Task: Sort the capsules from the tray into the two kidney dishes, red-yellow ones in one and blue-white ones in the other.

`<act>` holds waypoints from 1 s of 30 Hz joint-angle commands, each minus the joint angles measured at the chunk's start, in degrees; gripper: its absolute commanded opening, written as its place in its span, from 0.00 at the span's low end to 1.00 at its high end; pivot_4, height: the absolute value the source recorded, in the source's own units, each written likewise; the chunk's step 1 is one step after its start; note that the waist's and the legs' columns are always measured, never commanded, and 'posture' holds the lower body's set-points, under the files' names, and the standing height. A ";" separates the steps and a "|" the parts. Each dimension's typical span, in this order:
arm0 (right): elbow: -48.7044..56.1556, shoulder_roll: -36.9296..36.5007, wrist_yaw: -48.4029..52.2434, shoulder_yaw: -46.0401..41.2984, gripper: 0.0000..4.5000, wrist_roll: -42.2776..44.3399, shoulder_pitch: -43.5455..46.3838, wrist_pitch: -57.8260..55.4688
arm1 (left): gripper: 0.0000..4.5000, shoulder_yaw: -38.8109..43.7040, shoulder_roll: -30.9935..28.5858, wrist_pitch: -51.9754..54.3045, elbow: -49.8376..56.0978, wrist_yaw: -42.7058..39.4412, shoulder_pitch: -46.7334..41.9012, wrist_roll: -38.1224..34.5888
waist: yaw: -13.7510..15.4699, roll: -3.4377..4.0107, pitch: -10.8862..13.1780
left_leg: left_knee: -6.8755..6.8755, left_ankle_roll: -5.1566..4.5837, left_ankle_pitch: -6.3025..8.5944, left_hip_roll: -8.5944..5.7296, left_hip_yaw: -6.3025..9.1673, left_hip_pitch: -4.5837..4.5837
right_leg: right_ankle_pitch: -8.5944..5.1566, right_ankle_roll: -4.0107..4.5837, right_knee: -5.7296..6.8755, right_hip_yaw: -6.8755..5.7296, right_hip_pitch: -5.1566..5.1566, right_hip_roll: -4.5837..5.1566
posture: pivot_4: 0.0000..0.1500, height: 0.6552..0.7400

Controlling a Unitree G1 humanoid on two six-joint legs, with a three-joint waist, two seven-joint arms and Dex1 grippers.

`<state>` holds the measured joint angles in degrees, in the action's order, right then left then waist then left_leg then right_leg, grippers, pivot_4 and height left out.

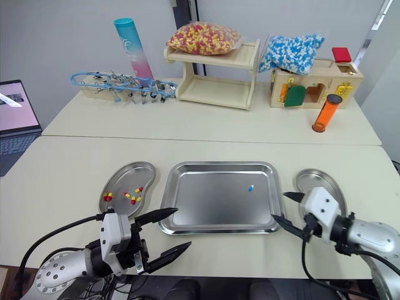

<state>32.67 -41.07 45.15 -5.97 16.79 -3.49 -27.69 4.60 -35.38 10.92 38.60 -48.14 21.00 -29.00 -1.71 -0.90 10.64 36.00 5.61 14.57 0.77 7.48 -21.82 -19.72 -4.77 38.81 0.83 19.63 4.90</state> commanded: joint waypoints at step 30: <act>-14.37 12.03 -13.44 18.17 0.63 -9.16 21.05 -15.51 | 1.00 -0.73 -0.43 1.02 2.34 1.52 -1.99 0.10 | -0.09 0.02 0.00 | -0.01 0.00 0.00 0.00 0.01 -0.06 | 0.00 0.01 0.09 0.04 0.20 0.00 | 1.00 1.00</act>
<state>17.16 -29.42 32.22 12.59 7.82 17.46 -43.37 3.78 -35.44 12.20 39.18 -46.78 19.32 -28.85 -1.80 -0.88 10.64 35.98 5.61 14.58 0.77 7.49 -21.88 -19.71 -4.77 38.90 0.87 19.83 4.90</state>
